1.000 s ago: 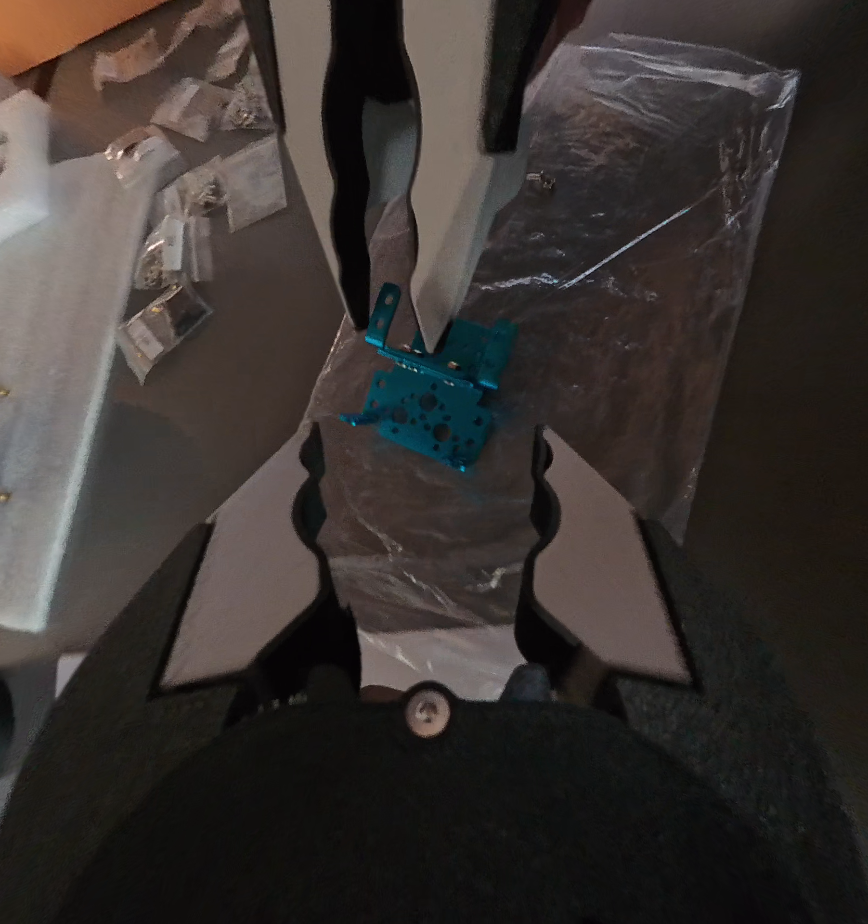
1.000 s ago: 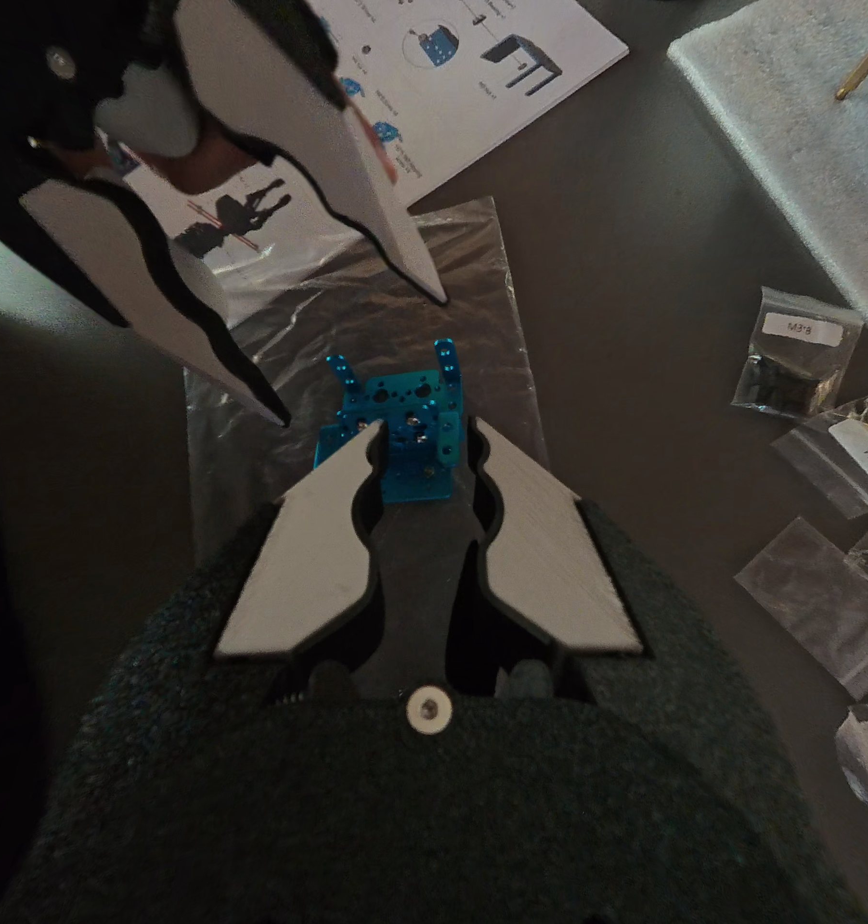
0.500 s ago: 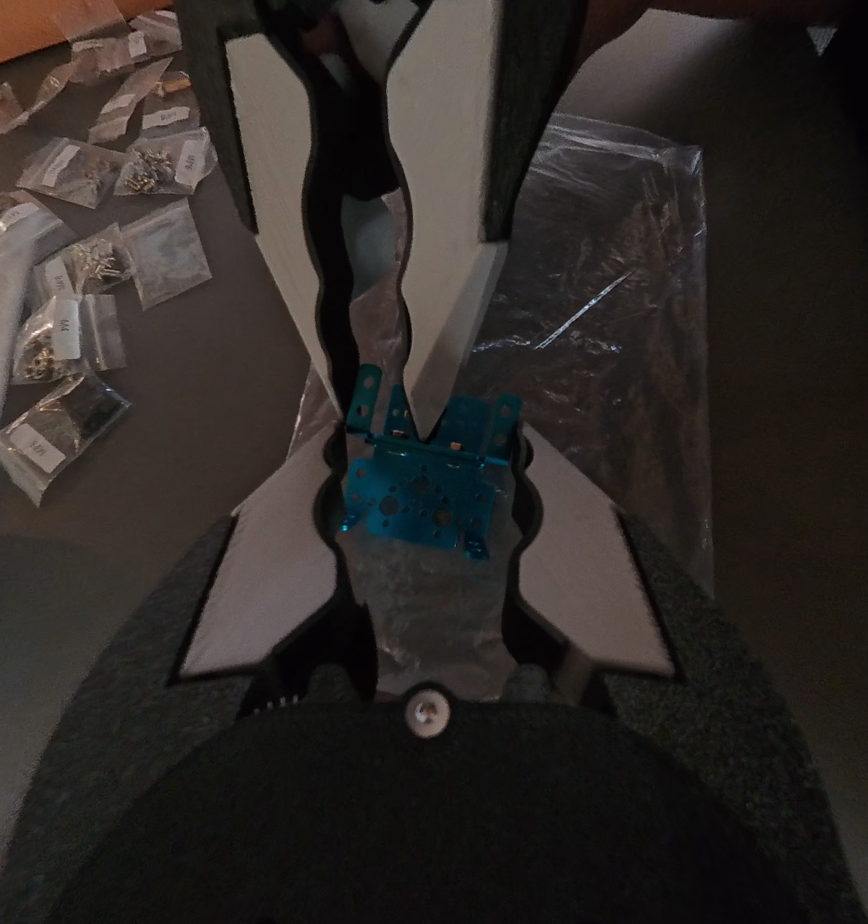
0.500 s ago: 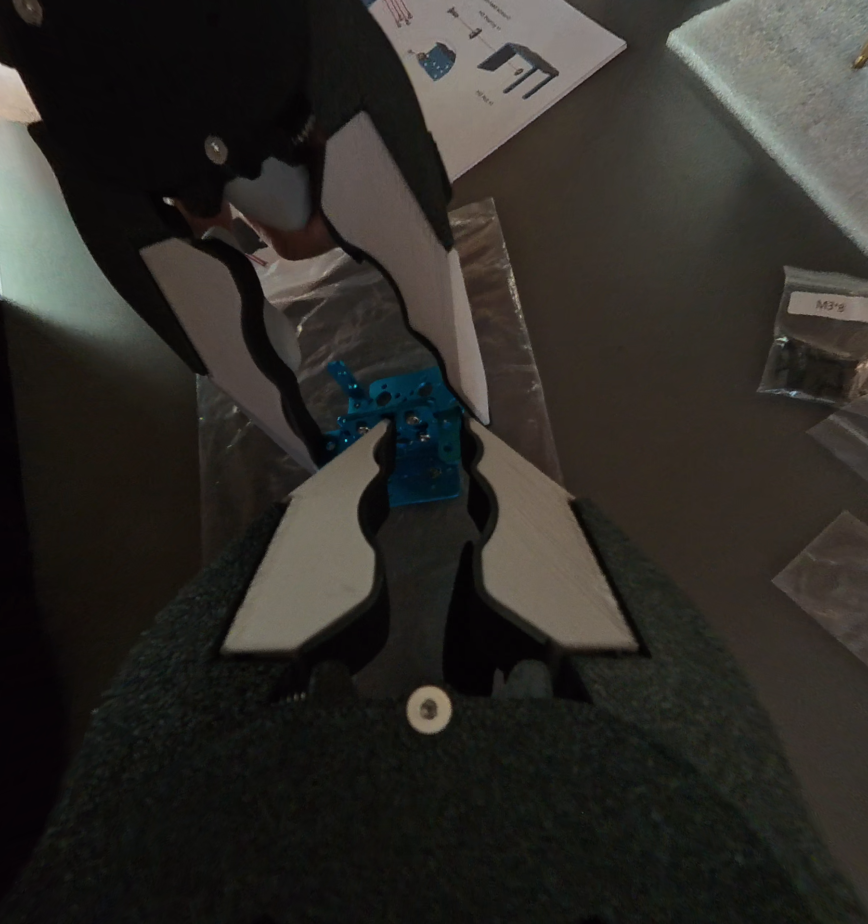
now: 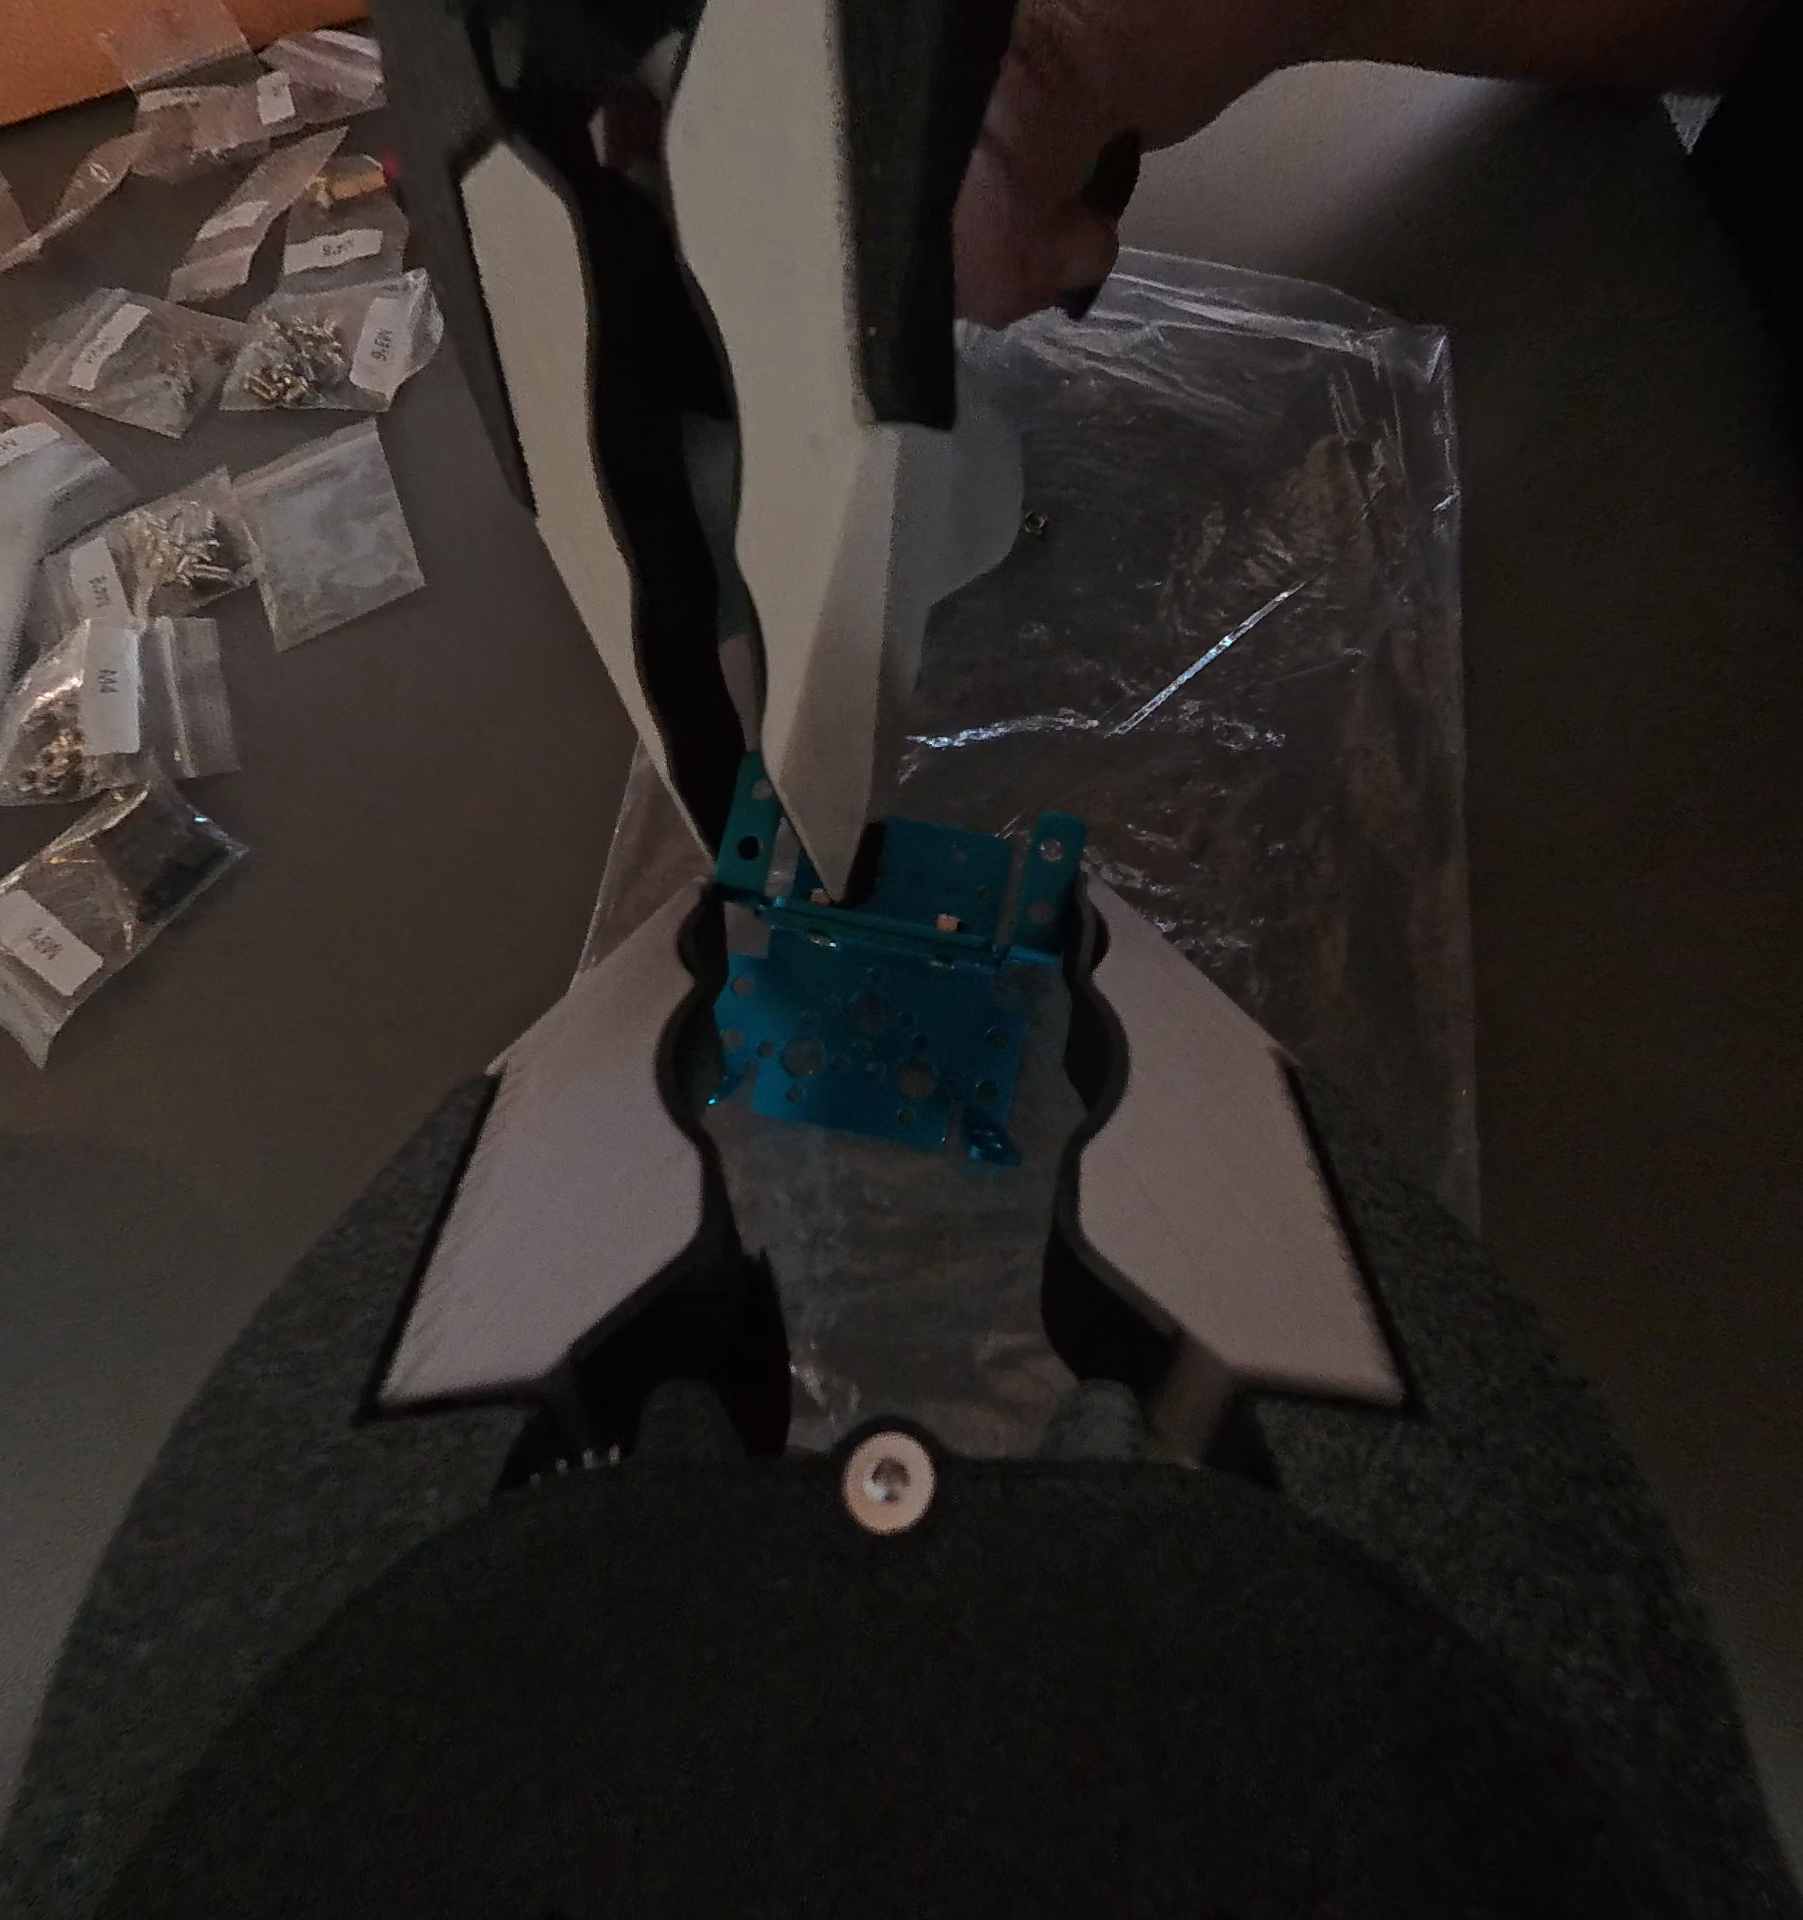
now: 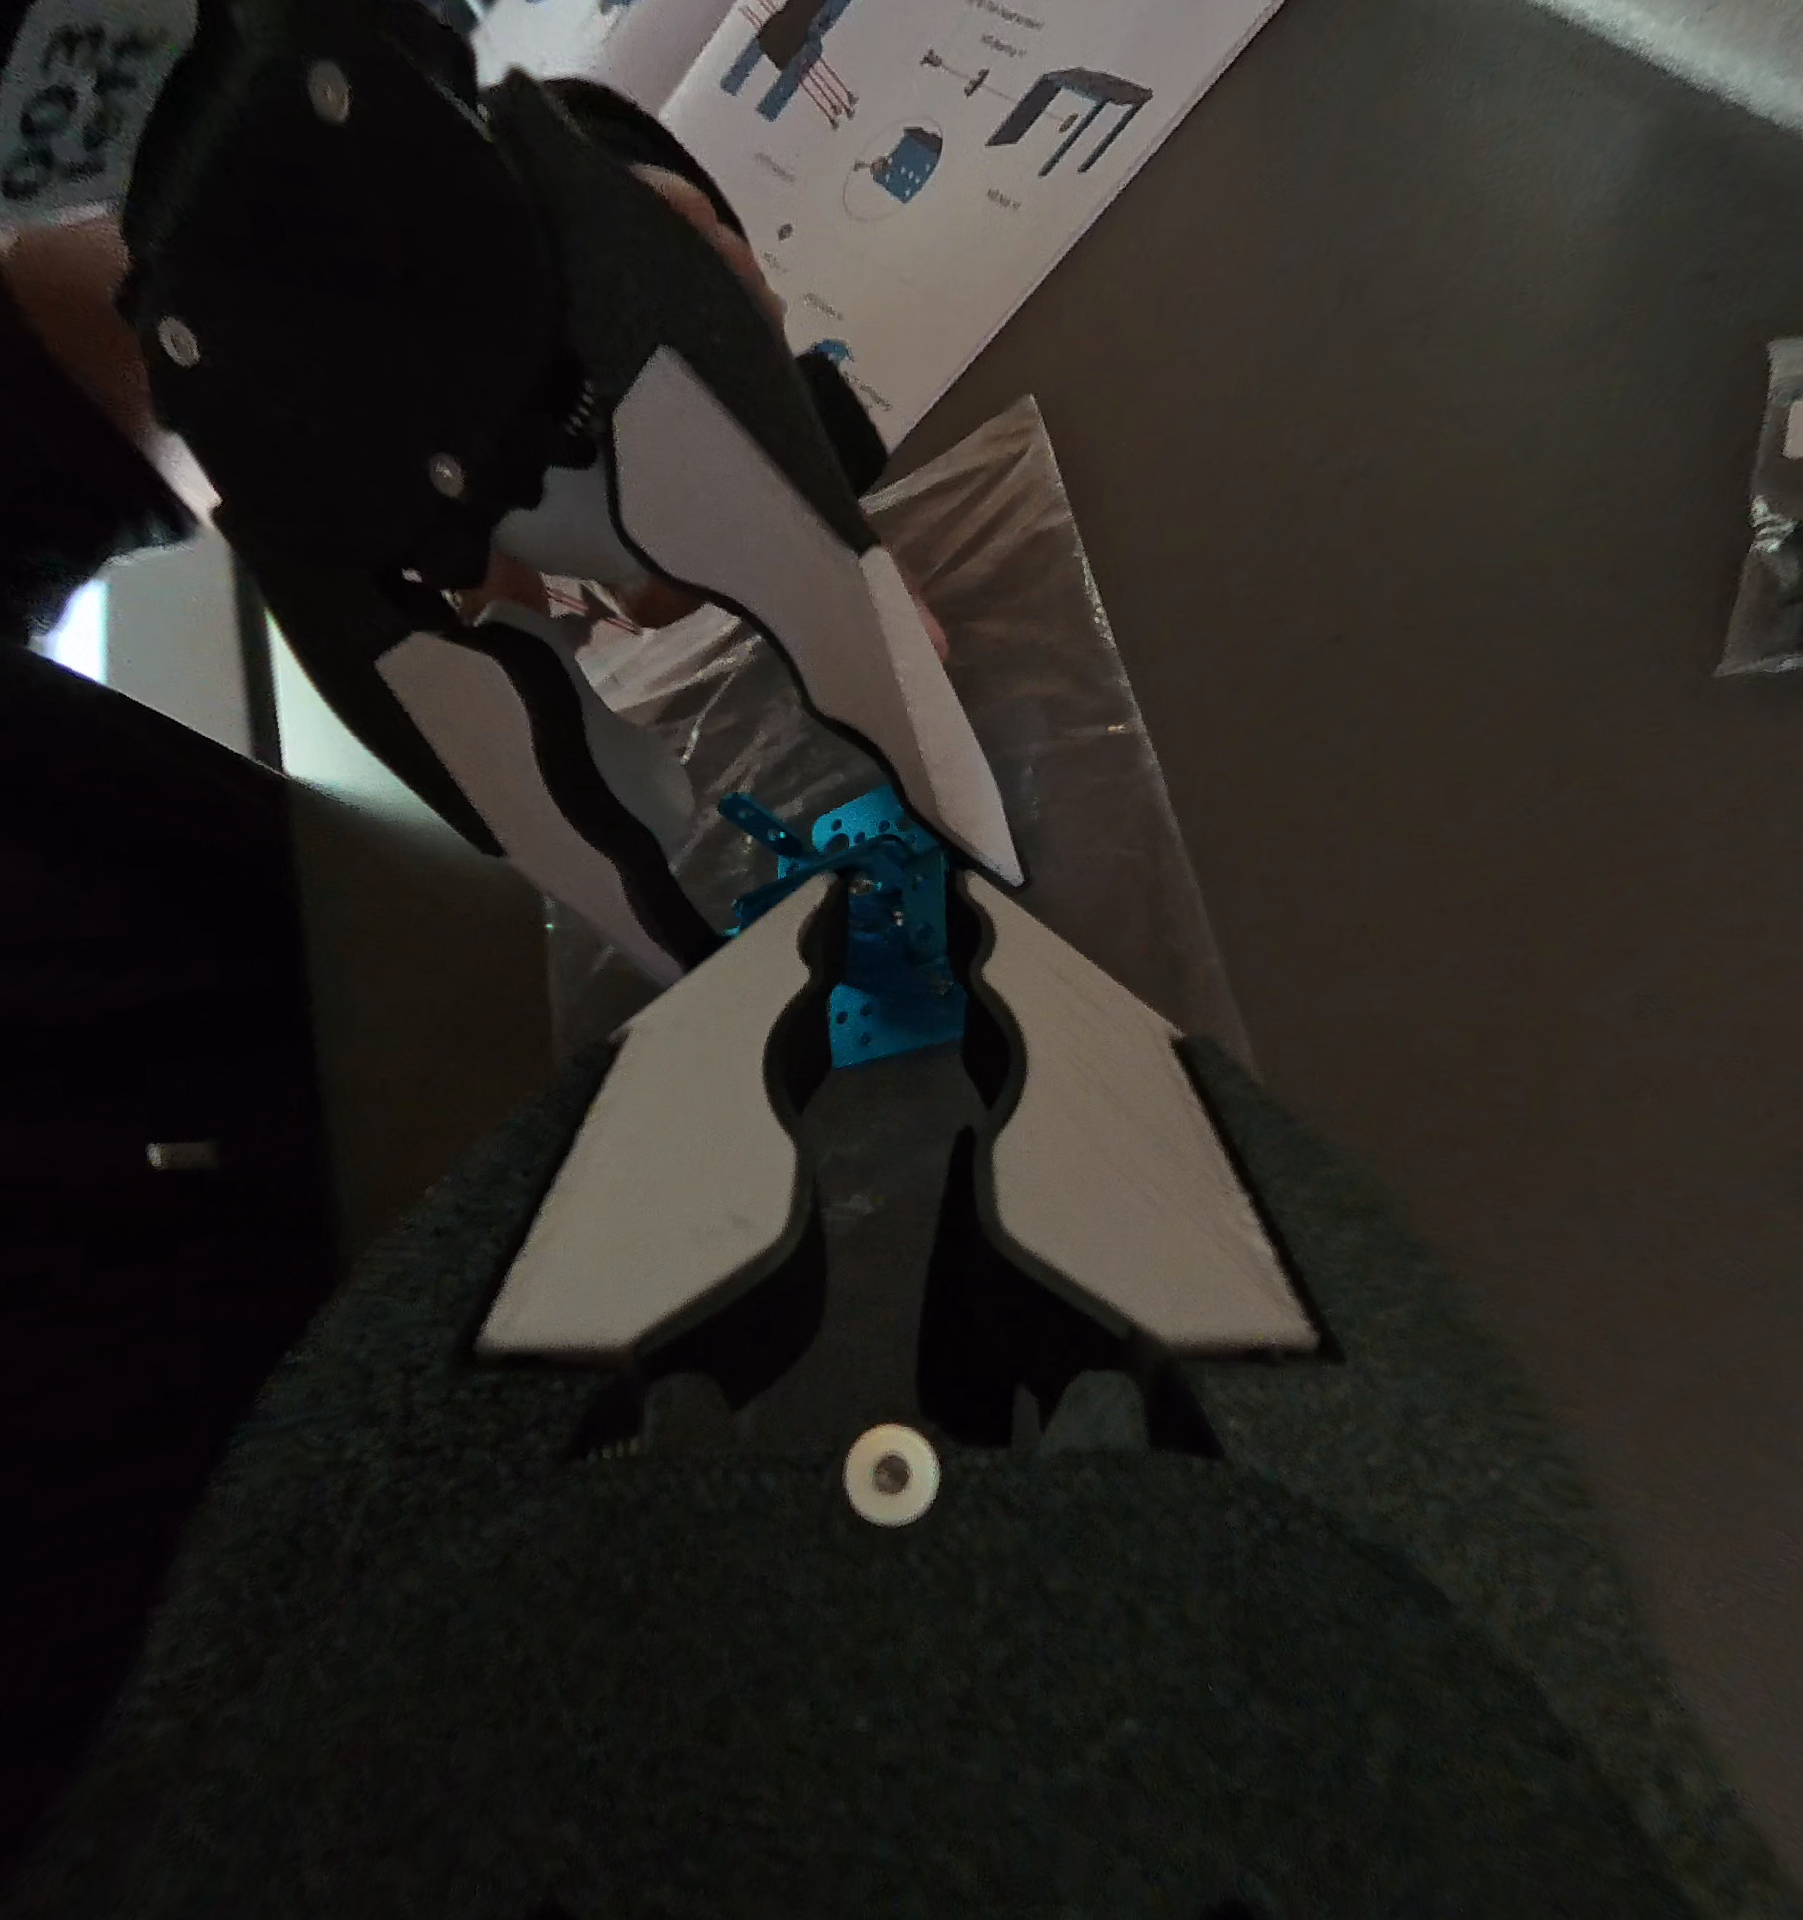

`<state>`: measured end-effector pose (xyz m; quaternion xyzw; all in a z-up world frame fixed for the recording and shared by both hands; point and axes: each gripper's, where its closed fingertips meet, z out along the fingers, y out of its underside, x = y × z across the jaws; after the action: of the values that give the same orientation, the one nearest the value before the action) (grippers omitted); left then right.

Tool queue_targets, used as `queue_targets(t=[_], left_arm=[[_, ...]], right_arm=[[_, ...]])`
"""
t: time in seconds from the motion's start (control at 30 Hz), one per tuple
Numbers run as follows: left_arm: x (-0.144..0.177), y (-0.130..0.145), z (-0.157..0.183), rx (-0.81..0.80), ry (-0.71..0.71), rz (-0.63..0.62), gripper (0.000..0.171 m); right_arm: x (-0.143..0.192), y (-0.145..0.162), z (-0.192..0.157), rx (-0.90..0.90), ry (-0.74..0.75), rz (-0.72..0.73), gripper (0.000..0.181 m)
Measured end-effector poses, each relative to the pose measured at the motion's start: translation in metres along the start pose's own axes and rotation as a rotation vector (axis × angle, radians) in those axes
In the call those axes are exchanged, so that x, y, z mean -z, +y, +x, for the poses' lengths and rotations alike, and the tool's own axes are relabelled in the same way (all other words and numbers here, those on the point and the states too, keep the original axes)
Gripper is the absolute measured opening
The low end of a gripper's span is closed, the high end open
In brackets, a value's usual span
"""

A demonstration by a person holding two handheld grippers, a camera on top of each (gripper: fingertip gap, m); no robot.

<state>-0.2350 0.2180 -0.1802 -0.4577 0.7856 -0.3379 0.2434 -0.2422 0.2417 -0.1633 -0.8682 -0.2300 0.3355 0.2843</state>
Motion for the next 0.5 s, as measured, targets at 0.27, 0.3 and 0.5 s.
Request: queue_targets(t=[0.27, 0.3, 0.5], left_arm=[[-0.0003, -0.0003, 0.0017, 0.002, 0.012, 0.01, 0.065], [-0.0007, -0.0006, 0.003, 0.002, 0.018, 0.012, 0.065], [-0.0001, 0.0007, 0.0026, 0.015, 0.031, 0.006, 0.065]], right_arm=[[0.0013, 0.0009, -0.0012, -0.056, -0.081, 0.016, 0.014], [0.0019, 0.0028, -0.002, -0.035, -0.085, 0.01, 0.015], [-0.0006, 0.0041, 0.0001, 0.102, 0.035, -0.044, 0.017]])
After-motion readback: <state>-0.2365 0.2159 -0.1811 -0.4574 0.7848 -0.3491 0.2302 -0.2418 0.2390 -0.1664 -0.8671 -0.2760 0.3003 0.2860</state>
